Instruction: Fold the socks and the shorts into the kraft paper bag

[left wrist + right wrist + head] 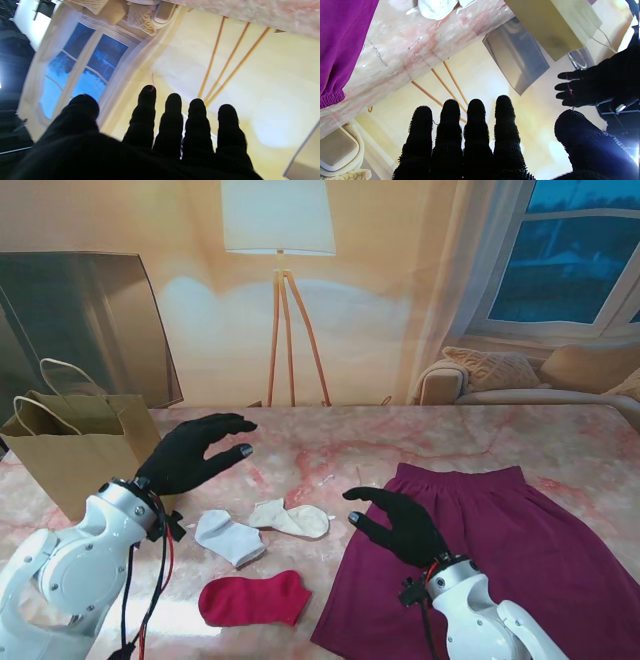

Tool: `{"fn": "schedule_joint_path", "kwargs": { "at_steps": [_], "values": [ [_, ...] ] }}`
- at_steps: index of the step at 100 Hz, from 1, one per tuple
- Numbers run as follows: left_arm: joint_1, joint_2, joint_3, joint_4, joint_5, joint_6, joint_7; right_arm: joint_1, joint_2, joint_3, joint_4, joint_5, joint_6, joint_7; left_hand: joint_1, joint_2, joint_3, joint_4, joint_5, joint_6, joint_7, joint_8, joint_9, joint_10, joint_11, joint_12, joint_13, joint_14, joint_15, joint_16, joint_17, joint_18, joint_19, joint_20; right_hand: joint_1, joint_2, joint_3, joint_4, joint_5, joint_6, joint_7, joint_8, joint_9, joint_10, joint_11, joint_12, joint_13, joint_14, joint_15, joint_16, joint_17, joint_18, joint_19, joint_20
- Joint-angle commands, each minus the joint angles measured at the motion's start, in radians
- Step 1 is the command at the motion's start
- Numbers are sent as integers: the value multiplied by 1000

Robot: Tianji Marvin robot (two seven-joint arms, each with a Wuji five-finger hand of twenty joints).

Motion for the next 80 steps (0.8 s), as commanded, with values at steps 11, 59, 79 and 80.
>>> {"fn": "schedule_joint_path", "kwargs": {
  "at_steps": [11, 59, 79, 80],
  "values": [
    [-88, 27, -47, -9, -20, 53, -88, -12, -1, 4, -5, 1, 10, 6, 0, -48, 107, -11, 14, -15, 27, 8, 28, -27, 6, 18, 38, -20, 3, 21, 17, -33, 35, 13, -12, 10, -7, -30, -22, -20, 10, 11, -13, -2, 0, 0, 1, -20, -12, 6, 4, -11, 15, 7],
    [-235, 72, -168, 34, 131, 92, -304, -1, -5, -8, 15, 14, 12, -6, 17, -288, 492, -102, 105, -74, 356, 148, 264, -41, 125, 118, 254, 4, 156, 130, 131, -13, 258, 108, -9, 8, 0, -33, -20, -19, 12, 11, -5, 0, 4, 2, 9, -15, -8, 11, 11, -7, 26, 12],
    [-251, 73, -214, 67, 225, 83, -293, 7, -6, -13, 29, 22, 11, -6, 241, -508, 530, -228, 147, -172, 578, 150, 400, -60, 195, 172, 380, 9, 256, 209, 211, 33, 404, 162, -8, 8, 1, -34, -18, -21, 14, 11, -3, 1, 7, 4, 13, -7, -5, 14, 14, -6, 30, 14],
    [-252, 73, -217, 69, 231, 81, -291, 7, -6, -14, 30, 23, 11, -6, 250, -516, 529, -229, 150, -179, 588, 148, 407, -59, 198, 174, 387, 9, 260, 211, 216, 35, 409, 163, -8, 8, 2, -34, -18, -21, 14, 11, -3, 1, 7, 4, 13, -7, -5, 14, 14, -6, 30, 14]
  ]
}}
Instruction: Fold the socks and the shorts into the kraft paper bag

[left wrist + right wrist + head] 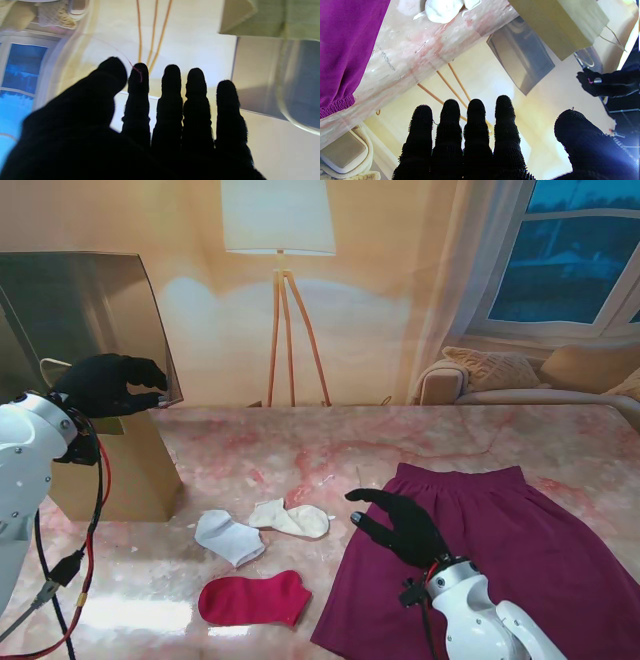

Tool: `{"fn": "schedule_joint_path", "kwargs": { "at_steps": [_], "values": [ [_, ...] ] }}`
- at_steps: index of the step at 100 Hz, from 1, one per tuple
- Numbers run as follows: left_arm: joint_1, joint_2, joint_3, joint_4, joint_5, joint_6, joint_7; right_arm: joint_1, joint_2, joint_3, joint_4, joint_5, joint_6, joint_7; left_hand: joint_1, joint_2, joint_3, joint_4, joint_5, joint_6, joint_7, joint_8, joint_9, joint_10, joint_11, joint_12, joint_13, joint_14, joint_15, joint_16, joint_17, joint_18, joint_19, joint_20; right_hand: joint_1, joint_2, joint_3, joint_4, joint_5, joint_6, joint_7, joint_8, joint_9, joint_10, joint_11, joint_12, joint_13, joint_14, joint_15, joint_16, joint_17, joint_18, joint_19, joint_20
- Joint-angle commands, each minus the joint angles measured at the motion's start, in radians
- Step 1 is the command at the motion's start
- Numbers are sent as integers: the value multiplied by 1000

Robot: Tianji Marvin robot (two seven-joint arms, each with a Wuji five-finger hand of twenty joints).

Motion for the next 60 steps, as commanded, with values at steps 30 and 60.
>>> {"fn": "schedule_joint_path", "kwargs": {
  "at_steps": [30, 60],
  "values": [
    [-1, 21, -86, 39, 199, -129, 16, 10, -7, -17, 24, 8, -4, -5, 187, -172, 139, -65, 75, -145, 227, -51, 222, -99, -37, 237, 159, -18, 102, 72, 123, 32, 140, 51, -7, 8, 1, -34, -18, -21, 14, 11, 0, 1, 12, 6, 19, -3, -1, 20, 6, -5, 34, 17],
    [6, 37, -125, 86, 301, -251, -17, 23, -8, -27, 41, 16, -8, -6, 142, -218, 114, -71, 112, -175, 308, -52, 315, -84, -47, 319, 230, -6, 184, 130, 177, 58, 202, 59, -7, 8, 2, -34, -16, -20, 16, 12, 3, 2, 19, 9, 26, 4, 4, 29, 9, -2, 44, 24]
  ]
}}
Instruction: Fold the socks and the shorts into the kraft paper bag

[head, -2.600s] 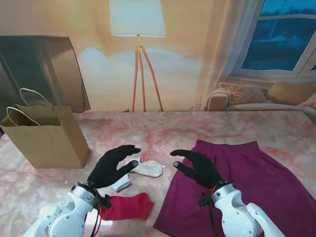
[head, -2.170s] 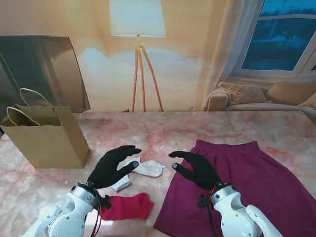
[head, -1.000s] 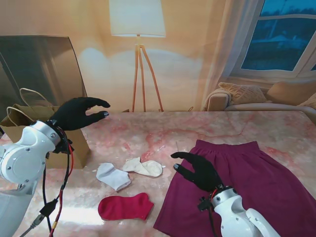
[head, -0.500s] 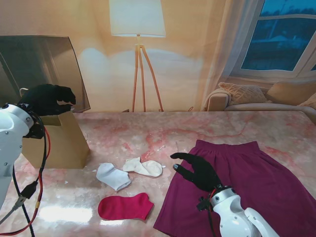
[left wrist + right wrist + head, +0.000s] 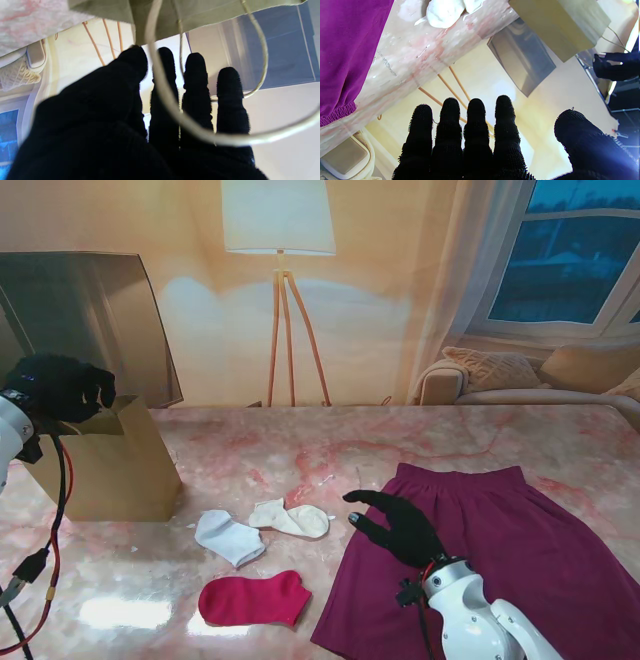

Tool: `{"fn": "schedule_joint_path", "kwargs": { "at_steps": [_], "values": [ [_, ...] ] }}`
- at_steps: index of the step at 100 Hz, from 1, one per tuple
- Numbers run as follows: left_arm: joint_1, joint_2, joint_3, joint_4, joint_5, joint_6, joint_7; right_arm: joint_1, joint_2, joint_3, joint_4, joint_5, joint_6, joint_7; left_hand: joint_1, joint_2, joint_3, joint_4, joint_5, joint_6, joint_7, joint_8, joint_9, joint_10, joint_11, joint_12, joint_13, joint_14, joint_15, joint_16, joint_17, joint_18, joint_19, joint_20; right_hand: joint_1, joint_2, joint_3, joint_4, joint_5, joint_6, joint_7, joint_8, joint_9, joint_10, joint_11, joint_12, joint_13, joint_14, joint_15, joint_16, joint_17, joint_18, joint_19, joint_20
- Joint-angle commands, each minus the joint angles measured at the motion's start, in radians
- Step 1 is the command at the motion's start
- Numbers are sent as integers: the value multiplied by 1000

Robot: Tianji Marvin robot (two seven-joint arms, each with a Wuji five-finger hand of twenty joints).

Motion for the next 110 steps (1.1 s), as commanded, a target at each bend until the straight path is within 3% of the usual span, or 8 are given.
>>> {"fn": "schedule_joint_path", "kwargs": {
  "at_steps": [1, 32, 48, 61, 90, 95, 100, 110],
  "values": [
    [6, 12, -6, 19, -2, -1, -7, -2, -5, -6, 4, 1, -4, 1, 1, -42, 13, -62, 25, -18, 40, -10, 38, 2, -5, 22, 43, -5, 57, 27, 9, 28, 36, 23, -7, 8, 2, -34, -16, -23, 15, 12, -1, 1, 10, 9, 7, 2, 4, 18, 5, -2, 31, 24],
    [-2, 15, 33, 120, 124, -76, 99, 8, -6, -20, 23, 7, -5, -2, -10, -52, 21, -68, 59, -28, 61, -21, 108, -4, -17, 24, 92, -14, 103, 30, 66, 19, 81, 28, -6, 7, 4, -34, -15, -23, 17, 13, 2, 2, 16, 12, 7, 3, 3, 21, 4, 0, 30, 26],
    [-23, 21, 62, 157, 131, -93, 83, 10, -7, -23, 27, 6, -6, -4, -37, -104, 14, -89, 73, -32, 66, -32, 127, -6, -16, 33, 113, -12, 123, 25, 87, 29, 112, 29, -6, 6, 4, -35, -13, -24, 17, 13, 3, 0, 18, 13, 6, 4, 2, 22, 4, 0, 30, 27],
    [-31, 27, 74, 163, 138, -127, 44, 10, -7, -21, 28, 5, -6, -4, -86, -143, 23, -121, 59, -24, 50, -37, 55, 0, 69, -32, 89, -13, 108, 10, 60, 38, 107, 15, -7, 7, 5, -35, -14, -23, 18, 13, 4, 1, 20, 14, 8, 5, 3, 23, 4, 1, 30, 27],
    [-14, 28, 50, 117, 99, -121, -20, 13, -6, -22, 33, 7, -7, -1, -177, -2, -67, -115, 45, 13, -22, -49, -47, 4, 122, -205, 14, 9, 50, 2, -45, 77, 48, 30, -6, 7, 4, -35, -12, -24, 19, 14, 4, 1, 26, 17, 11, 9, 6, 27, 3, 3, 31, 29],
    [-10, 28, 42, 102, 85, -113, -43, 13, -6, -23, 34, 8, -8, -1, -190, 40, -91, -107, 38, 22, -39, -52, -65, 7, 120, -222, -6, 12, 36, -2, -71, 81, 25, 27, -5, 7, 4, -35, -12, -25, 19, 14, 4, 1, 28, 18, 11, 11, 7, 28, 3, 5, 31, 29],
    [-6, 29, 32, 88, 75, -106, -61, 14, -7, -23, 36, 9, -9, -2, -209, 123, -144, -71, 32, 38, -66, -54, -86, 16, 114, -232, -28, 15, 18, -8, -99, 85, -3, 26, -5, 7, 4, -35, -13, -25, 19, 14, 5, 3, 30, 19, 13, 11, 9, 30, 5, 6, 33, 31],
    [0, 29, 18, 70, 53, -92, -86, 14, -7, -23, 38, 9, -11, -4, -279, 226, -81, 7, 18, 64, -125, -57, -122, 27, 100, -241, -65, 21, -11, -17, -133, 85, -35, 24, -6, 6, 4, -35, -10, -25, 20, 15, 10, 2, 36, 22, 20, 15, 15, 35, 7, 8, 37, 34]
  ]
}}
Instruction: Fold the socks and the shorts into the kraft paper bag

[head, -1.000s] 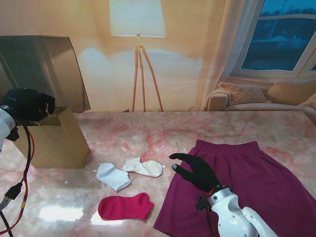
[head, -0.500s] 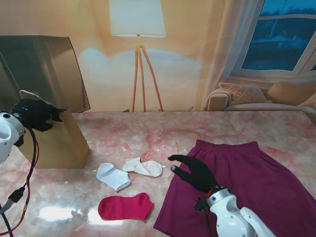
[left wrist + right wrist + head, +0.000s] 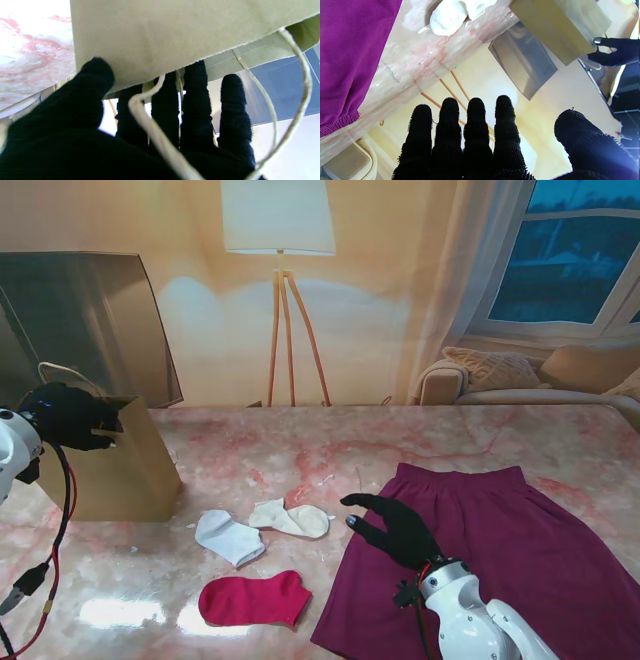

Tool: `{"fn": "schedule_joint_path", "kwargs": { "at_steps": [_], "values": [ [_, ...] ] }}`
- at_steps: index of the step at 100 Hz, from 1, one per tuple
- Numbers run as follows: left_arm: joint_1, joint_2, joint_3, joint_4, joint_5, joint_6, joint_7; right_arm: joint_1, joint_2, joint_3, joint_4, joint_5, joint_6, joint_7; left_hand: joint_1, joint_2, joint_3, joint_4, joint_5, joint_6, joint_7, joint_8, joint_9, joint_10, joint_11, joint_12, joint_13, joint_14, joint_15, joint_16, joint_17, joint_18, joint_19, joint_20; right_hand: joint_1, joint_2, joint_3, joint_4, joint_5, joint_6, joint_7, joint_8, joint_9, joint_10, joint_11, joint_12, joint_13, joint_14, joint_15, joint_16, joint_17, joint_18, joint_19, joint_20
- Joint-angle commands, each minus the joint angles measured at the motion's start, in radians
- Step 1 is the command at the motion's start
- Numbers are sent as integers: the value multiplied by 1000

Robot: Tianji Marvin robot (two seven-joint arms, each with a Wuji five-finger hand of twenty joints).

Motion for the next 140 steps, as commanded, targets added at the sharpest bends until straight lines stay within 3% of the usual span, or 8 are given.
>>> {"fn": "schedule_joint_path", "kwargs": {
  "at_steps": [1, 22, 40, 51, 60, 75, 93, 140],
  "values": [
    [3, 6, -10, -15, -12, 11, -11, -5, -5, -3, 1, -1, -5, -2, -30, 21, 65, 69, -25, 21, -37, -8, -38, 27, -9, -16, -33, 25, -36, -11, -23, 28, -23, 13, -6, 6, 4, -35, -10, -25, 19, 15, 10, 1, 16, 10, 20, 4, 15, 24, 7, -3, 34, 33],
    [5, 3, -17, -35, -34, 57, -27, -7, -4, 0, 0, -1, -6, 1, 134, 20, 212, 23, -60, 38, -83, -6, -40, 78, -56, -61, -18, 53, -97, -65, -79, 46, -82, 15, -5, 6, 4, -35, -10, -27, 19, 15, 16, 2, 30, 17, 33, 11, 27, 38, 12, 1, 43, 40],
    [3, 1, -22, -48, -61, 91, -36, -6, -4, -1, 2, 0, -3, 1, 116, 99, 144, 34, -119, 78, -145, 10, 21, 95, -58, -97, 58, 66, -90, -121, -105, 49, -123, 14, -5, 6, 5, -35, -8, -30, 20, 16, 18, 1, 41, 23, 31, 14, 29, 52, -5, 44, 59, 59],
    [2, 4, -33, -62, -58, 83, -60, -5, -4, -3, 4, 1, -4, 1, -3, 191, 65, 93, -117, 111, -177, 29, 24, 84, -48, -99, 61, 52, -68, -137, -105, 43, -124, 18, -6, 5, 4, -35, -6, -31, 22, 17, 17, 1, 43, 23, 32, 15, 29, 56, -5, 53, 68, 70],
    [1, 3, -37, -63, -43, 79, -48, -3, -4, -5, 6, 3, -5, 1, 45, 188, 5, 81, -103, 112, -160, 37, 45, 75, -31, -92, 82, 40, -42, -135, -91, 31, -106, 23, -5, 5, 5, -35, -5, -31, 23, 17, 17, -1, 43, 23, 34, 17, 30, 60, -5, 56, 74, 78],
    [-5, 0, -34, -55, 79, 24, 30, 1, -4, -9, 10, 5, -10, 3, 298, 80, -127, 24, -71, 26, -40, 24, 152, 6, 43, -41, 213, -24, 64, -127, 12, -27, 5, 39, -4, 6, 3, -36, -6, -34, 23, 19, 17, 0, 45, 24, 36, 19, 30, 66, 4, 65, 90, 98],
    [-15, -2, -19, -31, 126, 4, 87, 1, -4, -9, 11, 7, -12, 7, 183, -135, 85, 6, 13, -8, 34, -2, 277, -28, -8, 63, 335, -39, 144, -121, 104, -30, 107, 47, -3, 6, 2, -35, -6, -36, 24, 20, 16, -2, 45, 24, 38, 21, 30, 70, 10, 75, 107, 121],
    [-39, 8, 31, 3, 179, -73, 77, 5, -5, -15, 17, 13, -12, 6, 106, -330, 123, -70, 60, -76, 177, 4, 345, -40, 101, 176, 374, -38, 305, -1, 144, 9, 184, 56, -2, 5, 2, -36, 0, -42, 27, 22, 17, -3, 45, 24, 37, 20, 28, 73, 6, 80, 106, 143]
  ]
}}
